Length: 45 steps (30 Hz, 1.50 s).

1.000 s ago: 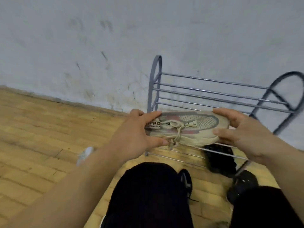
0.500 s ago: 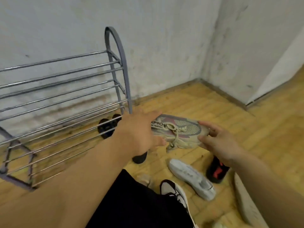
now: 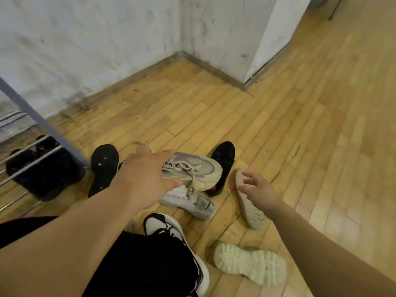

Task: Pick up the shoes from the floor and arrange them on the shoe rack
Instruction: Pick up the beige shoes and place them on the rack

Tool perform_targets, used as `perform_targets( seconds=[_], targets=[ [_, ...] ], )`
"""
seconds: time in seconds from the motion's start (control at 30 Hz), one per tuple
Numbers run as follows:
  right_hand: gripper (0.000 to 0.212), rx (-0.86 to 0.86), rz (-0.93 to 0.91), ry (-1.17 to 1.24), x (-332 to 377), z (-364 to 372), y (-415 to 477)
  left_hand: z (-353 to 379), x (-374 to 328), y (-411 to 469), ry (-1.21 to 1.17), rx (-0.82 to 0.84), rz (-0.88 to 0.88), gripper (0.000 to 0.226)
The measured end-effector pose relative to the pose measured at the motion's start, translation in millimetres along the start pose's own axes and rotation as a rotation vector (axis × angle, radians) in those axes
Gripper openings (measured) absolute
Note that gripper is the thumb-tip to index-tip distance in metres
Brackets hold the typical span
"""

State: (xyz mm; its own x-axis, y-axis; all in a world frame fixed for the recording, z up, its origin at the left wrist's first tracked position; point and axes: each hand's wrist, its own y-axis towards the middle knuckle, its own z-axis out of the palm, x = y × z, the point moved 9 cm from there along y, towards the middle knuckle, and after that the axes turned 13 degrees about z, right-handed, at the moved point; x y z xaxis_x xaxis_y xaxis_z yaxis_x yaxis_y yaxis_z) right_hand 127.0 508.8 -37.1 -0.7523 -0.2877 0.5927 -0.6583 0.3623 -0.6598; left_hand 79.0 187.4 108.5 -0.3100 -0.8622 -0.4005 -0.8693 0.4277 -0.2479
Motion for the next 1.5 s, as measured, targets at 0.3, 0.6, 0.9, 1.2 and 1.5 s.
perform_targets(
  seconds=[0.3, 0.6, 0.9, 1.2, 1.5],
  targets=[
    [0.102, -0.057, 0.268, -0.602, -139, 15, 67, 11, 2, 18, -0.013, -0.012, -0.053, 0.088],
    [0.086, -0.130, 0.155, 0.005, -138, 19, 70, 17, 6, 19, 0.005, -0.021, -0.069, 0.087],
    [0.068, -0.192, 0.369, 0.581, -174, 21, 54, 23, 2, 19, -0.021, -0.003, -0.073, 0.088],
    [0.078, -0.088, 0.094, -0.354, -148, 47, 23, 26, 12, 12, -0.024, 0.019, -0.090, 0.088],
    [0.106, 0.230, -0.117, -0.883, -164, 126, -15, 31, 16, 10, -0.026, 0.050, -0.098, 0.087]
  ],
)
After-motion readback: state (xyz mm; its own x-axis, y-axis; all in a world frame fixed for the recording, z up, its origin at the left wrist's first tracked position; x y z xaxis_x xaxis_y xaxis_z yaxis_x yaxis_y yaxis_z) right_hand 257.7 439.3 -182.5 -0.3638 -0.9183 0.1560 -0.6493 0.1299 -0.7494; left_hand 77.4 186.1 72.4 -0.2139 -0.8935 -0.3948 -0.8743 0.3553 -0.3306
